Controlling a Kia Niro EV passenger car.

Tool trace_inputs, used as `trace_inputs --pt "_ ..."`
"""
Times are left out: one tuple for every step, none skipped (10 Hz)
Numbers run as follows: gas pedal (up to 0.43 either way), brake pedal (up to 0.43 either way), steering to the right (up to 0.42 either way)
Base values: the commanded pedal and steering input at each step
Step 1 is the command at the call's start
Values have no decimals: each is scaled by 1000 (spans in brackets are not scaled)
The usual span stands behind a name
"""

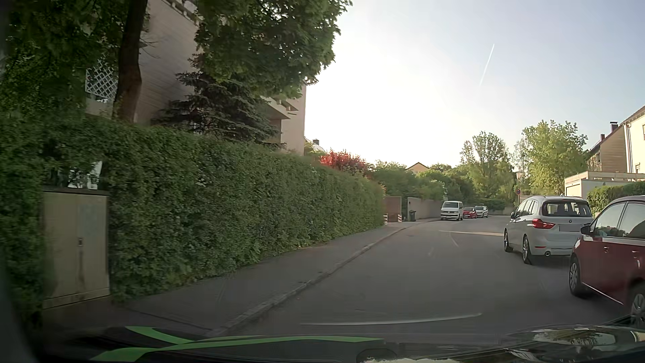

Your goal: Follow the waypoints while adhering to traffic rules and regulations

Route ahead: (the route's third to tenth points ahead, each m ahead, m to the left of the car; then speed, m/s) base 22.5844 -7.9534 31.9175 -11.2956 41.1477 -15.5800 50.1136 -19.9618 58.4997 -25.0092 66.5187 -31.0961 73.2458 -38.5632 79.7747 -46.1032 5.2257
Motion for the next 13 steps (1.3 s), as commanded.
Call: trace_inputs --pt "118 0 186" --pt "118 0 180" --pt "130 0 166" --pt "130 0 146" --pt "150 0 127" --pt "157 0 109" --pt "157 0 91" --pt "169 0 70" --pt "169 0 60" --pt "169 0 58" --pt "169 0 57" --pt "169 0 58" --pt "150 0 62"
